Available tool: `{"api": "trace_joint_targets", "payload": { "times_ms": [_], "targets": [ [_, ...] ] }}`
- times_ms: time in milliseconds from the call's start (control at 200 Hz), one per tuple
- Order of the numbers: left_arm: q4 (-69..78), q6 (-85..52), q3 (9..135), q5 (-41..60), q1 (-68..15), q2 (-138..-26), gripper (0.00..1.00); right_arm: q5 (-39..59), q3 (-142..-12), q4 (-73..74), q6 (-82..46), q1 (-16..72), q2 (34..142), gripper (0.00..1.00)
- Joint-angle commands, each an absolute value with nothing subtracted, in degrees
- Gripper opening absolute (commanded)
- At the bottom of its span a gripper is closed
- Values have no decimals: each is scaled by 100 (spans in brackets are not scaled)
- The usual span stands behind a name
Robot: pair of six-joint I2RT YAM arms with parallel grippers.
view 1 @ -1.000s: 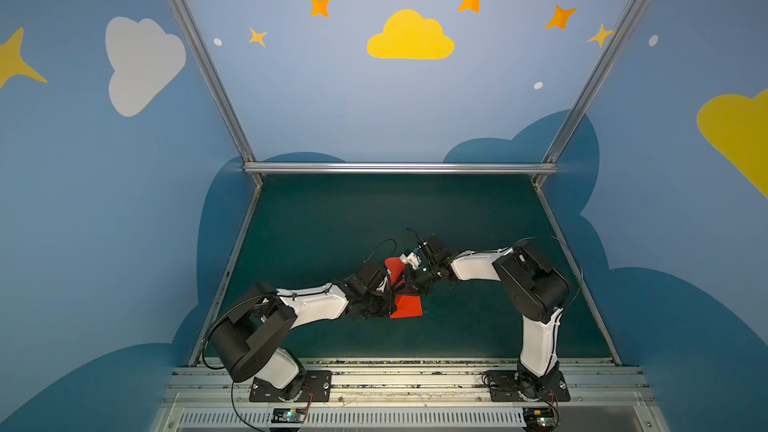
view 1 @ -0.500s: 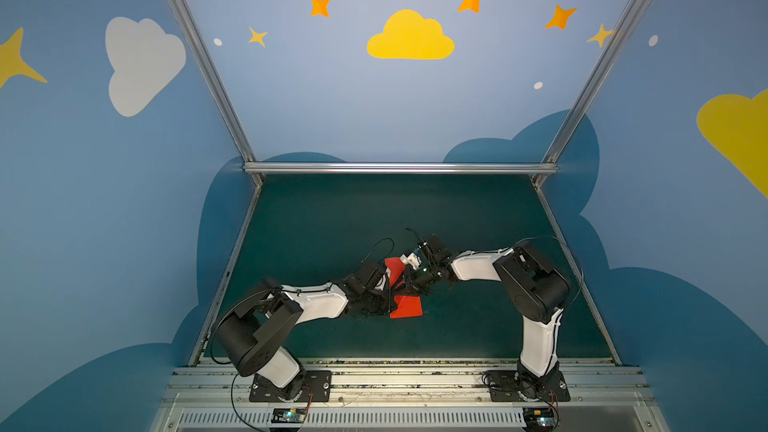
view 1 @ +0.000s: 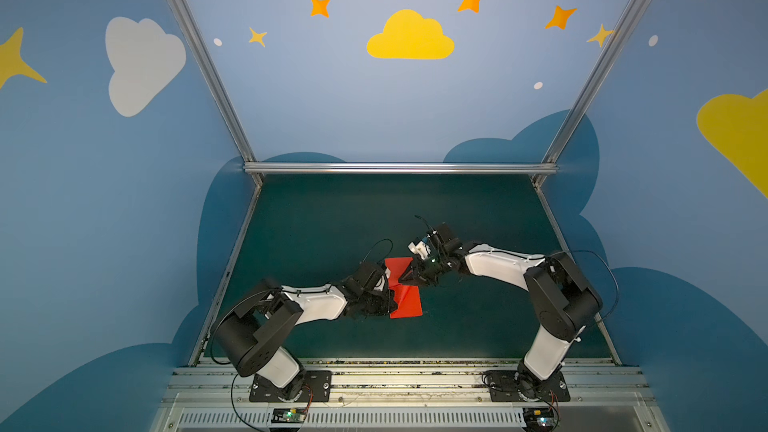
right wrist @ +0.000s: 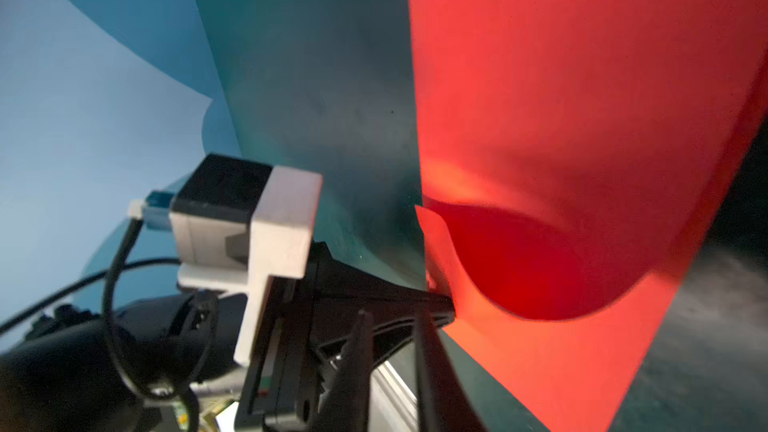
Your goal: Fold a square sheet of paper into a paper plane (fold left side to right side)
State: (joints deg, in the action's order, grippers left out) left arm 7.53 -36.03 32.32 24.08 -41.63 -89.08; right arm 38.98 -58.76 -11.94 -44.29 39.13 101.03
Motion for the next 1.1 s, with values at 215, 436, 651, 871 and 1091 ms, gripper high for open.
{"api": "trace_joint_targets", "payload": {
  "times_ms": [215, 436, 651, 871, 1091],
  "targets": [
    [338, -3547, 3067, 2249, -4182, -9042, 4, 3603, -5625, -1386, -4298, 4321, 10218, 0],
    [338, -3549, 3060, 2268, -4183, -9041, 4, 3589, -5660, -1257, -4356, 4464, 10436, 0],
    [338, -3544, 3057, 2267, -4181, -9042, 4, 3542, -5599, -1179, -4359, 4461, 10628, 0],
    [349, -3543, 3041, 2270, -4184, -9039, 4, 3483, -5470, -1055, -4334, 4379, 10863, 0],
    [343, -3533, 3032, 2294, -4185, -9031, 4, 3384, -5172, -993, -4224, 4043, 10916, 0]
  ]
}}
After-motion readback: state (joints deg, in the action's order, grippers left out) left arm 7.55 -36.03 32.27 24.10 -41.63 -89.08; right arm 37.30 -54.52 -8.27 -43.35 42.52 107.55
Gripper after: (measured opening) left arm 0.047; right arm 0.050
